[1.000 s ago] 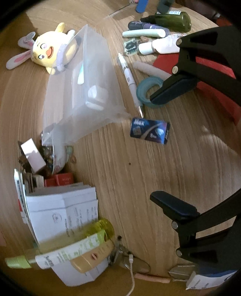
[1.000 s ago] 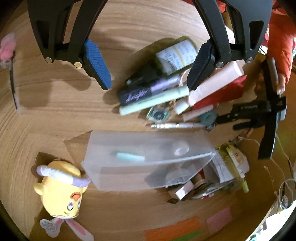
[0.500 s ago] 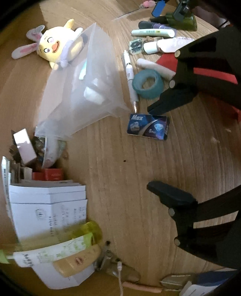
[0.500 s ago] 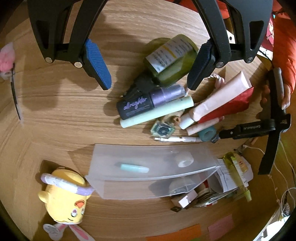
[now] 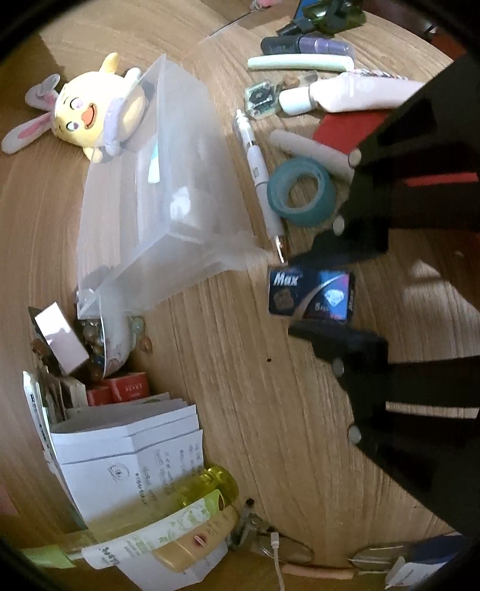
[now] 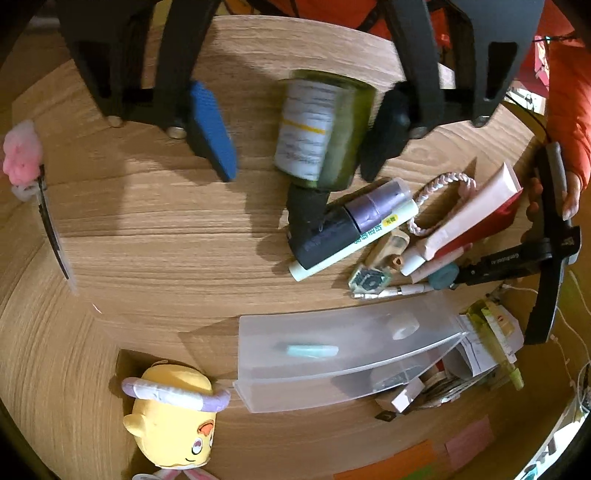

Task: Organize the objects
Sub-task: 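Grasp the black Max card box with the left gripper while the right grasps the green spray bottle, then lower the Max box into the clear box with the left gripper while the right lowers the spray bottle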

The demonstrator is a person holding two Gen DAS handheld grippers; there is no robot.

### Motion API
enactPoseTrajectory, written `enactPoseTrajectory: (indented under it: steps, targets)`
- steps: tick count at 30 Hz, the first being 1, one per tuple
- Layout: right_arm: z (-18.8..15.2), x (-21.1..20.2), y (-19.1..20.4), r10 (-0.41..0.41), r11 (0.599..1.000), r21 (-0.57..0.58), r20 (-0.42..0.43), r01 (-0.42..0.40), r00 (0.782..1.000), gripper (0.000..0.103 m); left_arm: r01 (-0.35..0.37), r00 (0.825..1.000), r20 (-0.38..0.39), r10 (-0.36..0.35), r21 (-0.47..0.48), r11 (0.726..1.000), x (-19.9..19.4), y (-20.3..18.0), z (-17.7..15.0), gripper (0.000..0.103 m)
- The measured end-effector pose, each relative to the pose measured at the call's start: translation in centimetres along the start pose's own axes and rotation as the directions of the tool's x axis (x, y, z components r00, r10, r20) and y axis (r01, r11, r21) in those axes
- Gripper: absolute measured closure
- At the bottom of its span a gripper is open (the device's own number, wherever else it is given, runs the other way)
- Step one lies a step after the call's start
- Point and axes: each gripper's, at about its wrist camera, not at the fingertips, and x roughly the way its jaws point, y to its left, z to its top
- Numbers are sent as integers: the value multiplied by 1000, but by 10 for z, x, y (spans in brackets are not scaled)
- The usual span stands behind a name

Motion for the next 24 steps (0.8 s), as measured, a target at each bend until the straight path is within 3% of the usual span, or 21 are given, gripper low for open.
enactPoseTrajectory:
  steps: [4, 12, 24]
  targets:
    - [0, 2, -1, -3, 1000, -7, 8, 3, 1000, 65, 2, 1000, 6, -2, -4, 1000, -7, -1, -8, 76]
    - [7, -1, -7, -21, 1000, -15, 55, 22, 998, 65, 0, 999, 51, 3, -53, 999, -27, 2, -7, 76]
    - [45, -14, -4, -19, 997, -74, 166, 31, 986, 65, 44, 982, 183, -40, -17, 999, -61, -23, 16, 76]
